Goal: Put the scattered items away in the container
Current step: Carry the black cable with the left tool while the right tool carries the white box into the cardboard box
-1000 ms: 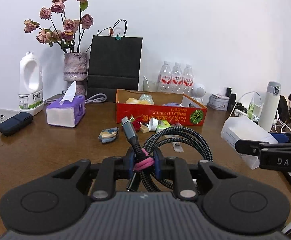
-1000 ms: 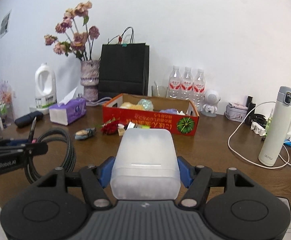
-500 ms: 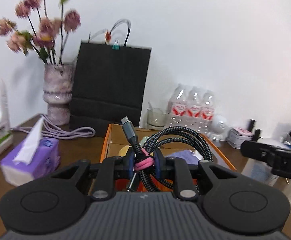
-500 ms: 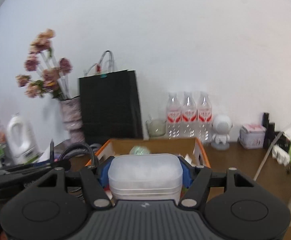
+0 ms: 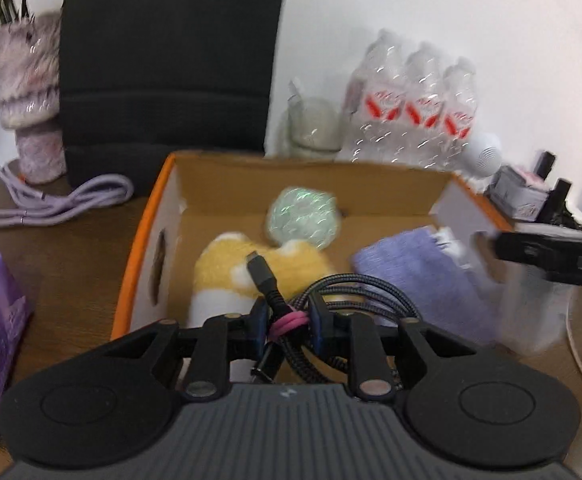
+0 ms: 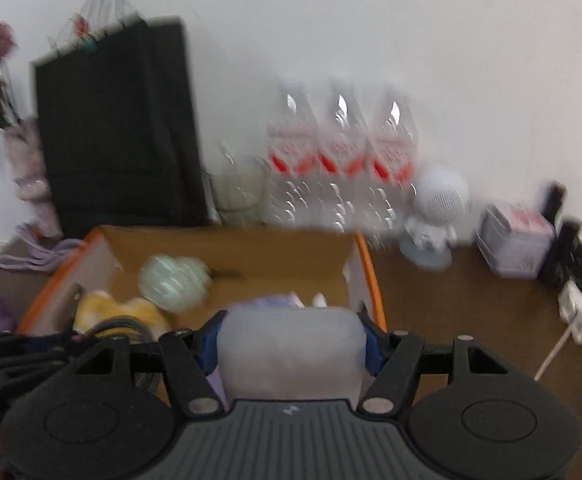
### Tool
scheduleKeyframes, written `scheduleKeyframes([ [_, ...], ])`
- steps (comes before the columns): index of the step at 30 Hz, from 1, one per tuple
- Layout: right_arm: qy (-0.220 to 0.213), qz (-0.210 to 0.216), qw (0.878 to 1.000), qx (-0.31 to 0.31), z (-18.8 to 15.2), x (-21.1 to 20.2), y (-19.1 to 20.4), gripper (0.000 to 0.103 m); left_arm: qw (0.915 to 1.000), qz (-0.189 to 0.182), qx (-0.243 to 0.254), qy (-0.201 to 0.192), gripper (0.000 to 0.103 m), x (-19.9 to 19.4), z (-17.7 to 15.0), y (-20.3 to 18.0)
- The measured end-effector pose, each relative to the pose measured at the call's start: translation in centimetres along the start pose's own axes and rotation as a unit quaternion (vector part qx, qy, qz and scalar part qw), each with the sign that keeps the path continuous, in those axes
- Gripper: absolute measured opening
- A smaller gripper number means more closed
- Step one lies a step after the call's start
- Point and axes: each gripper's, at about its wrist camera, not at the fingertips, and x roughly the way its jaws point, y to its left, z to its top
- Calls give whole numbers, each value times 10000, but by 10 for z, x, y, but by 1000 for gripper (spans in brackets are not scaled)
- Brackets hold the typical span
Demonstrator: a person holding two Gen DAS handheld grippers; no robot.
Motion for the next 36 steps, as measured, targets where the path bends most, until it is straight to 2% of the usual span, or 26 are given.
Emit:
scheduleKeyframes([
  [3,193,-9,9997,-122,-2,-6,12,65,9994,237,256,-42,21,10,0,9],
  [7,259,-29,9994,-209,-6,11,18,65,9984,55,530,165,21,10,-1,2],
  [10,387,-91,9992,10,-12,36,10,65,9963,-9,763,388,21,9,-4,-4],
  [14,466,-226,9986,87,-19,65,-1,65,9924,-476,680,914,23,15,-4,-8],
  [18,675,-230,9975,-1,-13,70,-5,66,9922,-382,558,1044,28,21,-4,-4],
  [21,832,-167,9964,89,-7,64,-9,70,9907,-581,388,1170,42,18,-2,0],
  [24,944,58,9948,366,2,49,-14,77,9917,-613,363,1073,41,10,4,2],
  [26,1036,296,9927,545,11,38,-18,77,9939,-583,233,912,42,0,16,5],
  [28,1128,461,9902,688,22,27,-21,78,9956,-470,121,798,54,-11,33,8],
  [30,1341,635,9859,767,29,20,-21,78,9967,-335,147,730,60,-20,48,6],
  [31,1446,690,9840,780,32,18,-20,79,9968,-273,154,731,66,-23,54,5],
  [33,1597,621,9824,747,34,16,-15,79,9969,-160,127,762,77,-29,61,3],
  [34,1626,539,9827,702,34,13,-12,80,9971,-102,130,748,79,-33,62,1],
  [36,1606,468,9834,697,30,6,-9,80,9985,5,149,522,85,-46,58,-1],
])
